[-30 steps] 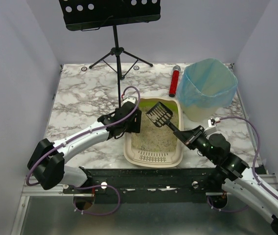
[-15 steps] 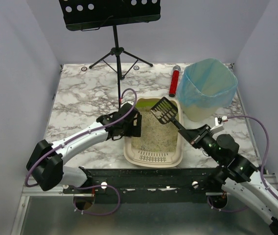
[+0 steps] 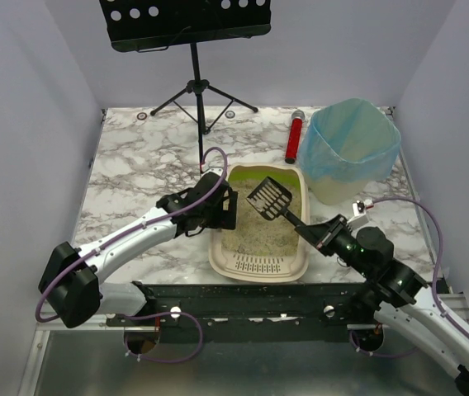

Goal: Clean the litter box

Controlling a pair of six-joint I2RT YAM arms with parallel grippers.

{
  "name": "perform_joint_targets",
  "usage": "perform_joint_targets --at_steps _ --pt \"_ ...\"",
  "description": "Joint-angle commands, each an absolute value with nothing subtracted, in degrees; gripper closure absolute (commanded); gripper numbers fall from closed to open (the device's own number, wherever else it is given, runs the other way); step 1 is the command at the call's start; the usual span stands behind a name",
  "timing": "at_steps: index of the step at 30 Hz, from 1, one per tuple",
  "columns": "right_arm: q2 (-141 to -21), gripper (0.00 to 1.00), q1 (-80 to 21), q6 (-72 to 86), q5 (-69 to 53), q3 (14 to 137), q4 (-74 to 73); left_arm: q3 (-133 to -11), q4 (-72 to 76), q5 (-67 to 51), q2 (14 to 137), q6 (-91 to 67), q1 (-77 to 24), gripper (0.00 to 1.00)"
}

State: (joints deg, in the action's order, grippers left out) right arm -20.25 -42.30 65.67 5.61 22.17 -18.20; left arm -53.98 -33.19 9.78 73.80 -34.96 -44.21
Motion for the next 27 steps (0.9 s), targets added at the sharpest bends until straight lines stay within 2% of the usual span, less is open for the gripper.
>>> perform_joint_targets --at_steps 1,5,9,22,27 --pt "-19.68 0.99 -42.54 68.02 4.48 19.87 -16.26 -55.02 -33.40 11.07 72.51 -34.80 -43.68 0.01" --pt "-20.12 0.99 -42.54 65.83 3.25 22.92 -15.98 -56.16 -33.75 8.97 73.30 -34.54 -42.45 0.01" --pt "-22.93 0.99 -42.54 67.85 8.26 29.68 -26.88 -56.60 -34.36 11.23 73.56 -34.36 -42.19 0.01" --pt "-24.78 0.99 -42.54 67.41 9.59 47.19 -45.43 -57.66 -35.51 7.56 75.32 -35.42 -41.92 0.01" --pt "-25.31 0.99 -42.54 66.80 8.00 48.60 -46.41 -57.04 -34.20 4.93 76.64 -36.47 -41.92 0.09"
